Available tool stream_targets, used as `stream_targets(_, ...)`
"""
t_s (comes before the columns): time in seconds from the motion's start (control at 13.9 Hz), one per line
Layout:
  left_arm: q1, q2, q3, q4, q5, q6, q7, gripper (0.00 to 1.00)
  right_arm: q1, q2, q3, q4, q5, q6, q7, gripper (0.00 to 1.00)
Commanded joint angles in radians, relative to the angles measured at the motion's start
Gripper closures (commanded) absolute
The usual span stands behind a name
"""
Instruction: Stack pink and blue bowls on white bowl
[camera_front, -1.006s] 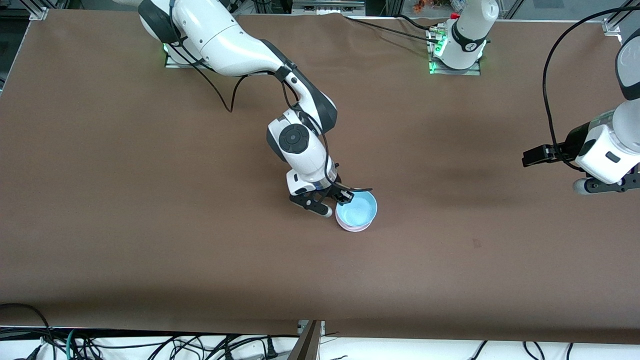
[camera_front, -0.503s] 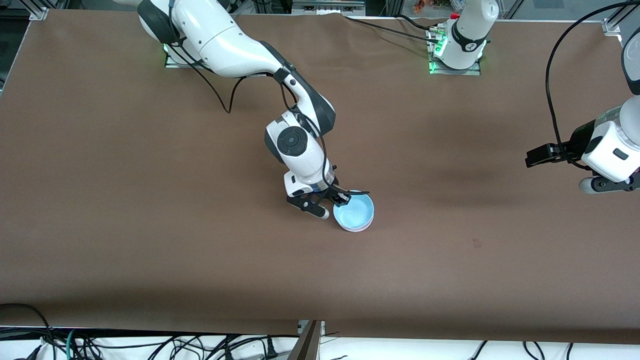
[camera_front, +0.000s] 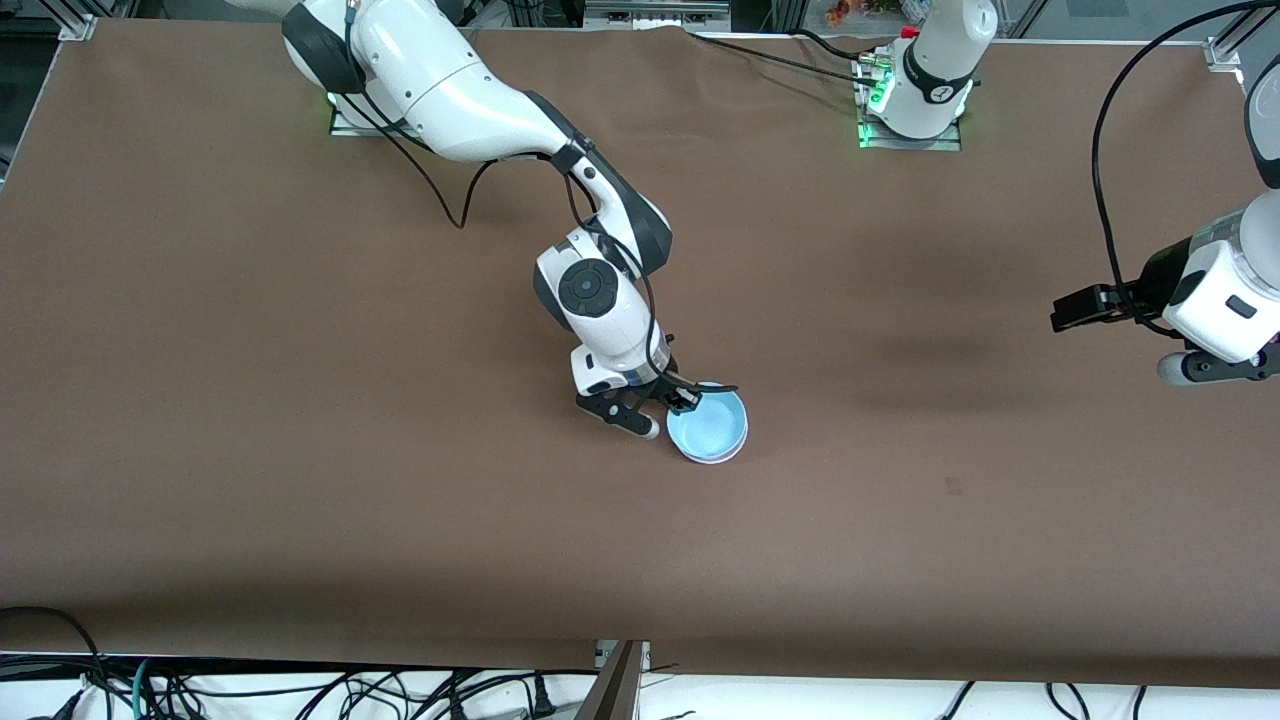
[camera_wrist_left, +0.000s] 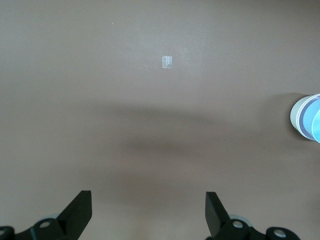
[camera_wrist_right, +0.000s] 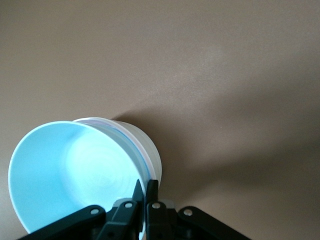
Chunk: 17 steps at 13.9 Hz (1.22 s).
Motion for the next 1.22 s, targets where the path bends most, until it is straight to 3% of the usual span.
stream_targets(0.0, 0.007, 0.011, -0.004, 0.034, 0.014, -0.026, 0.022, 0.00, 0.007, 0.022, -0.006, 0.040, -0.008, 0.004, 0.011, 0.74)
stream_targets(0.29, 0.007, 0.012, -0.004, 0.034, 0.014, -0.026, 0.022, 0.00, 0.005, 0.014, -0.009, 0.043, -0.008, 0.001, 0.011, 0.44)
stream_targets(0.5, 0.007, 0.012, -0.004, 0.034, 0.014, -0.026, 0.022, 0.00, -0.002, -0.009, -0.022, 0.043, -0.008, -0.051, 0.005, 0.29)
stream_targets(0.57, 0.010, 0.012, -0.002, 0.034, 0.014, -0.026, 0.024, 0.00, -0.008, -0.038, -0.033, 0.043, -0.009, -0.095, -0.002, 0.09)
stream_targets(0.65, 0.010, 0.012, -0.004, 0.034, 0.014, -0.026, 0.024, 0.00, -0.013, -0.082, -0.051, 0.043, -0.023, -0.127, -0.047, 0.00)
stream_targets(0.86, -0.002, 0.012, -0.004, 0.036, 0.012, -0.026, 0.022, 0.00, -0.059, -0.194, -0.137, 0.021, -0.024, -0.314, -0.203, 0.00)
stream_targets(1.01, -0.004, 0.012, -0.004, 0.043, 0.012, -0.026, 0.022, 0.00, -0.119, -0.306, -0.154, 0.001, -0.018, -0.551, -0.359, 0.00)
stream_targets(1.15, 0.005, 0.012, -0.002, 0.051, 0.014, -0.026, 0.021, 0.00, -0.194, -0.449, -0.161, -0.087, -0.011, -0.675, -0.509, 0.00)
